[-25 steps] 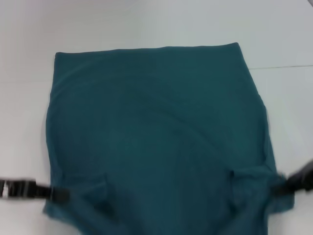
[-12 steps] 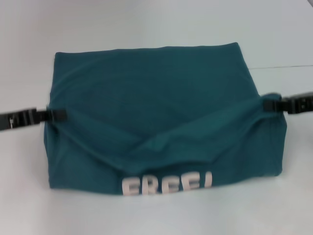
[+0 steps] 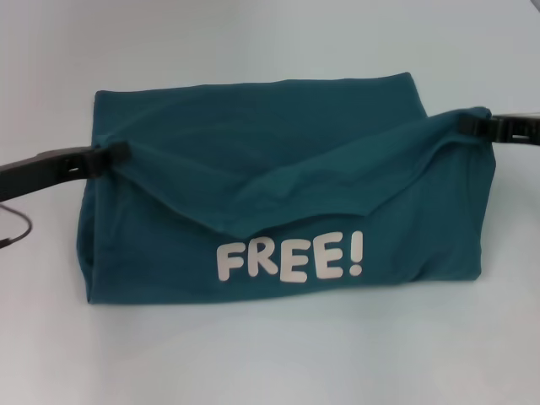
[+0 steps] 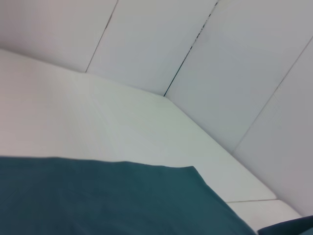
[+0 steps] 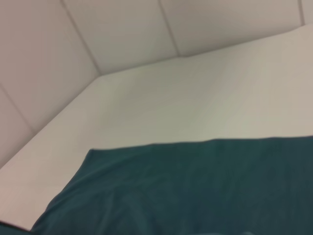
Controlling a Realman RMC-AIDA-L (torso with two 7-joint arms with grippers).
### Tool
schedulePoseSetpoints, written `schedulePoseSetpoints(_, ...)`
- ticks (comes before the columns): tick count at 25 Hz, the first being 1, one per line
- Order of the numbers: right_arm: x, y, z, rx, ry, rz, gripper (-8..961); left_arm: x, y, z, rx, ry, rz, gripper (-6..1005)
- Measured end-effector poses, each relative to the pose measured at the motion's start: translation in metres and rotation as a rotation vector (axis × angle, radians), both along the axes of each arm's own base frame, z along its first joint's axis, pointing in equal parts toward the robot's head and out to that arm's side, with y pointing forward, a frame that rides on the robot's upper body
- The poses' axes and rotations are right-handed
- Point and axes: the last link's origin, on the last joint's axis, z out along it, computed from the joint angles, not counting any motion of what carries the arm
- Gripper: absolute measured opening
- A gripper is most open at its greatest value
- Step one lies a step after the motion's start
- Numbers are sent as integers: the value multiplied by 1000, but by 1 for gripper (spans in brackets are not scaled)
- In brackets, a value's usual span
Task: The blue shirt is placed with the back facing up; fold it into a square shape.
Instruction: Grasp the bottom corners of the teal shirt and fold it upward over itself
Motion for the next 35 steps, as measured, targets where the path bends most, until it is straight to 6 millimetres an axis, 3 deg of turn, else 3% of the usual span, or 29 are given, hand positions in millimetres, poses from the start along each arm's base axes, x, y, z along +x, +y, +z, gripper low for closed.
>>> schedulePoseSetpoints(7,5,15,-2,75,-17,-42,53,15,20,-20,57,105,-32,162)
schedulePoseSetpoints(14,8,27,-12,111,-40,-63,53,16,38,-35,116,220,4,170)
schedulePoseSetpoints(27,5,47,-27,160,-64,-83,52,2,50,-42,213,327,99,185)
schedulePoseSetpoints(35,6,55,-38,176,-91,-104,53,4,56,-44,254,361,100,194)
